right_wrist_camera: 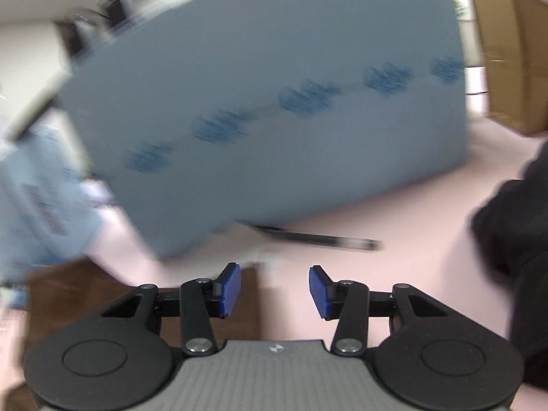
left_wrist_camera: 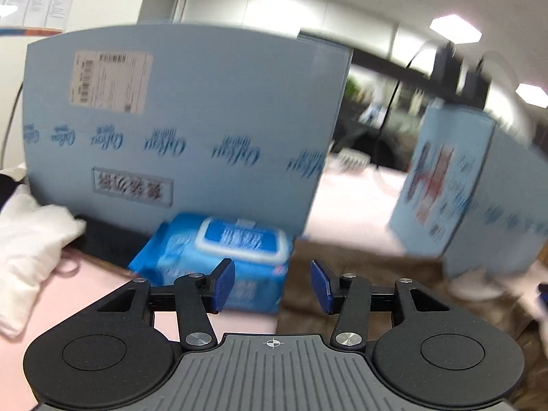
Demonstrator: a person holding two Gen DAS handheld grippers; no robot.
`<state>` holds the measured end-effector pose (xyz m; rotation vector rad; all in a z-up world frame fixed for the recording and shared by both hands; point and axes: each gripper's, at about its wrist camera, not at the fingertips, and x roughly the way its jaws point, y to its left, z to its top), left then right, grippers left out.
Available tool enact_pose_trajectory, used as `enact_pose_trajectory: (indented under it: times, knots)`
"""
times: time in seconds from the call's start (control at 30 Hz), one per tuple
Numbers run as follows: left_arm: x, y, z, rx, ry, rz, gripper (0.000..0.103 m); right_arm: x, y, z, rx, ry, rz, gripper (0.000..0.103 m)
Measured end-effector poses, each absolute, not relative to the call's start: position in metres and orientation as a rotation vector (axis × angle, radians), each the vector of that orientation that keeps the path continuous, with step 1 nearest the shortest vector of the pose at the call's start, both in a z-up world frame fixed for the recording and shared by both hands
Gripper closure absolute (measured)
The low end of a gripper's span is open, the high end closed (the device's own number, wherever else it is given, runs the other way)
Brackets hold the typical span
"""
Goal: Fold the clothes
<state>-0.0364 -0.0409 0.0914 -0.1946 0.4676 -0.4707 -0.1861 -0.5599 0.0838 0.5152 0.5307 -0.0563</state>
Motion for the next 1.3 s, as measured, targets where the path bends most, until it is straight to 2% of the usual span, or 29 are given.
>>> enact_pose_trajectory:
  times: [0.13,0.33,0.43,0.5,0.63,0.77,1.1,1.2,1.3]
  knots:
    - [-0.023,-0.078,0.077,-0.23,0.524,-0.562,0.055,-0.171,-0.531,0.078,0.562,0.578,0.099,0.053]
    - [-0.001,-0.129,0.042,-0.17,0.658,-0.579,0.055,-0.143,-0.524,0.044,0.482,0.727,-0.04,0.053]
    - [0.006,-0.136,0.033,-0.154,0.708,-0.572,0.055,-0.142,-0.544,0.026,0.481,0.738,-0.095,0.061]
    - [0.002,-0.128,0.039,-0.168,0.691,-0.567,0.055,-0.148,-0.551,0.026,0.503,0.726,-0.114,0.061]
    - [-0.035,-0.087,0.065,-0.152,0.581,-0.604,0.055,-0.178,-0.544,0.042,0.484,0.689,-0.107,0.053]
    - [-0.098,-0.023,0.079,-0.117,0.481,-0.598,0.054,-0.243,-0.526,0.063,0.451,0.635,-0.025,0.045]
    - [-0.235,0.104,0.051,-0.197,0.504,-0.511,0.053,-0.391,-0.472,0.073,0.328,0.669,0.049,0.043]
    - [-0.261,0.126,0.04,-0.274,0.519,-0.494,0.039,-0.41,-0.456,0.073,0.313,0.665,0.102,0.042]
    - [-0.278,0.133,0.033,-0.281,0.536,-0.494,0.038,-0.41,-0.442,0.068,0.233,0.705,0.038,0.04]
